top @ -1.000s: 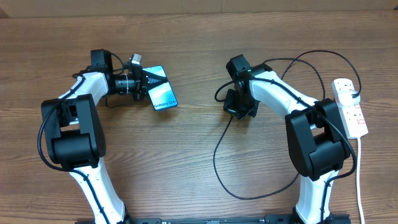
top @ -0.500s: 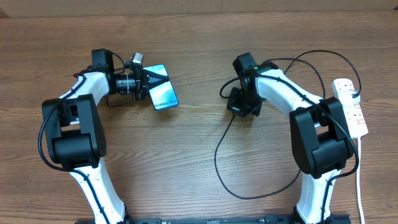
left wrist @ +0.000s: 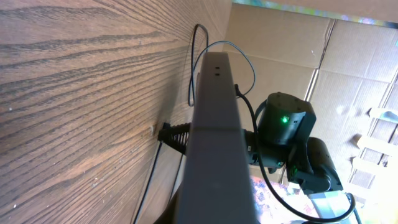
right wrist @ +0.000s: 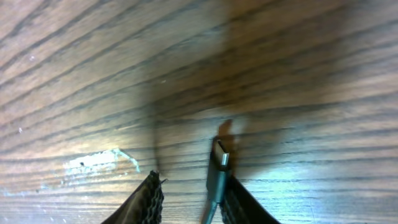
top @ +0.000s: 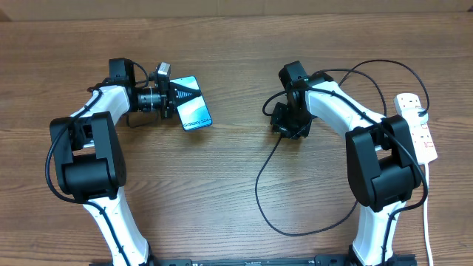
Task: Plug charger to phone and switch on socket
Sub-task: 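Close the right gripper on the USB-C plug head, then lift the plug with the right gripper and turn it toward the phone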
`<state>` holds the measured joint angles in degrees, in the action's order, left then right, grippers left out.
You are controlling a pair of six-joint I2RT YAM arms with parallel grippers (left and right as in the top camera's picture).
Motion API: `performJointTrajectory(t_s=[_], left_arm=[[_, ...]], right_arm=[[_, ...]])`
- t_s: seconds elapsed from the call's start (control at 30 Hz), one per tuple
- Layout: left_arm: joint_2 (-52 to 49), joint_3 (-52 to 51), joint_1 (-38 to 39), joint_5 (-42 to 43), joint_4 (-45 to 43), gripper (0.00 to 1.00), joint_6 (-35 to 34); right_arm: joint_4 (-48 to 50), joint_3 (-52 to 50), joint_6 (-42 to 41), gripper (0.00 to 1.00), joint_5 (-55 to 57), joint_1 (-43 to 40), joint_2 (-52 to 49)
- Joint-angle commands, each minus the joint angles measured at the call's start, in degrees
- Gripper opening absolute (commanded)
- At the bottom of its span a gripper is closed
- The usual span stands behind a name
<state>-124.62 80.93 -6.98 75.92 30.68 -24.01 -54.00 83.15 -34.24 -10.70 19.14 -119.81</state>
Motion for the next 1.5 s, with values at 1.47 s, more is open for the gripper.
performJointTrajectory(t_s=[1.47], left_arm=[[2.16,0.24,-0.09,14.58,-6.03,0.04,-0.66]], right_arm=[[-6.54,-0.04,51.58,0.04,-53.99,-5.84,-1.05]])
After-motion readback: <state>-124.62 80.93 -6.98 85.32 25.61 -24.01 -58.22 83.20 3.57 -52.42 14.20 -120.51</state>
